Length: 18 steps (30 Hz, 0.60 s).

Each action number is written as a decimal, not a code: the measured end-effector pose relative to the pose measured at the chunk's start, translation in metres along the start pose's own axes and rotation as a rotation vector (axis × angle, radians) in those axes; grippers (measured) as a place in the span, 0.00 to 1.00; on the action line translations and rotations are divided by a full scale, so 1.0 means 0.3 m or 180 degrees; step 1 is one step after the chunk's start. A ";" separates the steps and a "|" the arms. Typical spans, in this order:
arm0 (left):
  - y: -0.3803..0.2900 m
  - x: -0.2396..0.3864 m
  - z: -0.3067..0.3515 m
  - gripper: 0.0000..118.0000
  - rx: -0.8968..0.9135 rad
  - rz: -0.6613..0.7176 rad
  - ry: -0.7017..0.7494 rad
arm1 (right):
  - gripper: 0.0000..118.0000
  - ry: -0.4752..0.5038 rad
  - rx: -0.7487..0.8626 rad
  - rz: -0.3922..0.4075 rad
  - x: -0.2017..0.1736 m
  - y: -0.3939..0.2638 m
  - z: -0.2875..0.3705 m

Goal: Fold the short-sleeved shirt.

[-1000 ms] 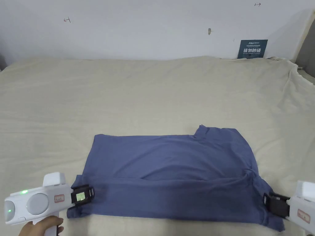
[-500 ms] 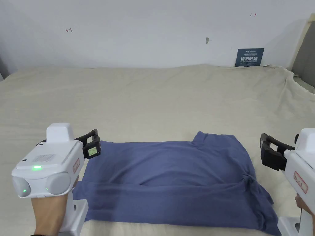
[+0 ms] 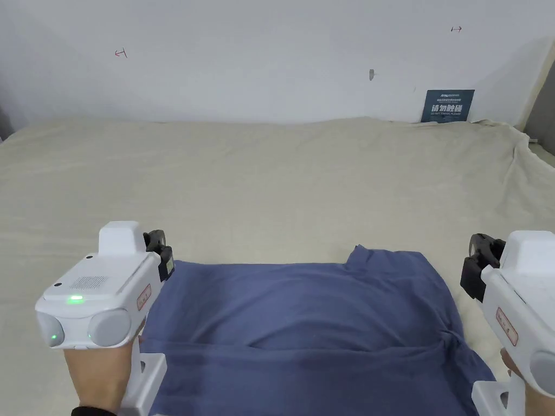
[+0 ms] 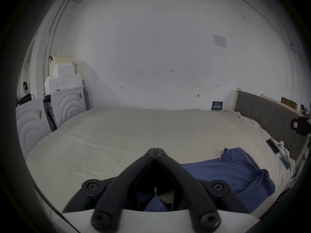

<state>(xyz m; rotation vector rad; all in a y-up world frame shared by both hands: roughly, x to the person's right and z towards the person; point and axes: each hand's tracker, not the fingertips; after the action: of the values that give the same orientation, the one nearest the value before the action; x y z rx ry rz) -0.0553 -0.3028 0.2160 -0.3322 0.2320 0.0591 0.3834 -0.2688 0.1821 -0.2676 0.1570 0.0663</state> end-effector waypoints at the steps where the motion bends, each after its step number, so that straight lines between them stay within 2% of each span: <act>1: 0.012 -0.015 -0.043 0.00 -0.0102 0.0052 -0.0036 | 0.00 0.0005 -0.0017 0.0014 -0.010 0.007 -0.018; 6: 0.058 -0.137 -0.304 0.00 -0.0702 0.0610 -0.0267 | 0.00 0.0039 -0.0105 0.0014 -0.005 0.006 -0.150; 10: 0.042 -0.188 -0.517 0.00 -0.1183 0.0458 -0.0128 | 0.00 0.0055 -0.0211 0.0018 -0.020 -0.007 -0.239; 11: 0.029 -0.196 -0.567 0.03 -0.1312 0.0469 -0.0128 | 0.00 0.0054 -0.0235 0.0019 -0.022 -0.016 -0.262; 13: 0.002 -0.217 -0.663 0.22 -0.1609 0.0531 -0.0088 | 0.00 0.0049 -0.0294 0.0016 -0.014 -0.036 -0.309; 14: -0.014 -0.227 -0.708 0.39 -0.1701 0.0569 -0.0098 | 0.00 0.0049 -0.0336 0.0010 -0.012 -0.048 -0.333; 15: -0.030 -0.227 -0.741 0.60 -0.1819 0.0551 -0.0088 | 0.00 0.0049 -0.0367 0.0008 -0.011 -0.058 -0.351; 16: -0.047 -0.226 -0.778 0.67 -0.1922 0.0479 -0.0040 | 0.00 0.0043 -0.0398 0.0010 -0.011 -0.068 -0.368; 18: -0.082 -0.216 -0.837 0.70 -0.1972 0.0301 0.0078 | 0.00 0.0023 -0.0446 0.0023 -0.025 -0.078 -0.386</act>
<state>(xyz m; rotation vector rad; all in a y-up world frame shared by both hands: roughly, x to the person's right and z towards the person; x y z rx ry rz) -0.1701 -0.4100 0.0082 -0.9390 0.2505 0.2223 0.3612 -0.3226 0.0791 -0.4071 0.1608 0.0837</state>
